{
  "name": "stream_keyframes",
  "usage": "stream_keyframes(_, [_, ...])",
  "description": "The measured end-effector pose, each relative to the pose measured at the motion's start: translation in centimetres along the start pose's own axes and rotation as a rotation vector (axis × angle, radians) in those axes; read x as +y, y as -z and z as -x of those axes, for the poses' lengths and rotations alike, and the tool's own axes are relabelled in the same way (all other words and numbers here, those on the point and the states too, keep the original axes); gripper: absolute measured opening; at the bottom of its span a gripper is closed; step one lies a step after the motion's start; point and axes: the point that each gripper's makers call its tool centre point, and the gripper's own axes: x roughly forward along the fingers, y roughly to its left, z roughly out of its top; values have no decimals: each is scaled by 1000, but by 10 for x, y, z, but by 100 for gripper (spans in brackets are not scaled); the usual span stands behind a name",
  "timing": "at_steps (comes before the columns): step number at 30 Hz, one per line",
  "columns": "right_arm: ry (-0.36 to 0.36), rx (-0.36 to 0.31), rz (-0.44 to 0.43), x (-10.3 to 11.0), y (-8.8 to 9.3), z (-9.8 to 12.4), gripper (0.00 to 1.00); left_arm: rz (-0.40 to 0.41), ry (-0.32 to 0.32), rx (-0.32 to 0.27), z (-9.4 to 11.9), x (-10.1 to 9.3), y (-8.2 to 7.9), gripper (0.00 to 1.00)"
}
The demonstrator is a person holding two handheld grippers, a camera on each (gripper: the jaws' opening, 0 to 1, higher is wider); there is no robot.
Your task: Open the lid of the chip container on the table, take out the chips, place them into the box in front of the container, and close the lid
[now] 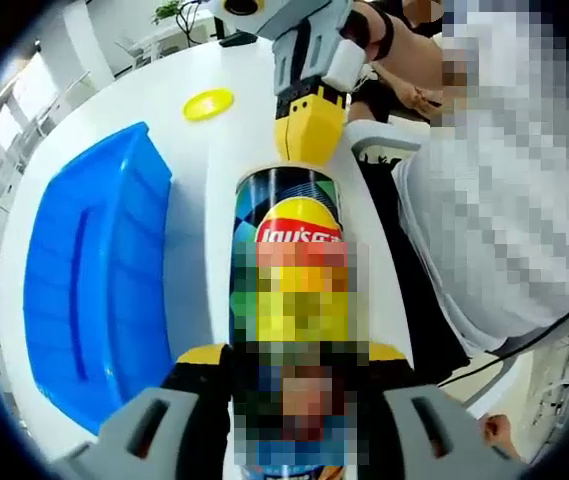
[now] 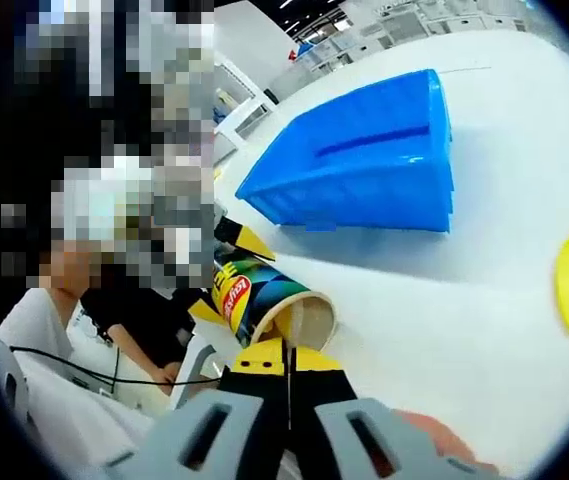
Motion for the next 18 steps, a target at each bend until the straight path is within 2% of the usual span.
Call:
stream_keyframes(7, [8, 6, 8, 0, 4, 3, 0, -3, -4, -5, -2, -2, -5, 47])
stream_keyframes(18, [37, -27, 9, -11, -4, 8, 0, 14, -7, -23, -3, 2, -10, 47])
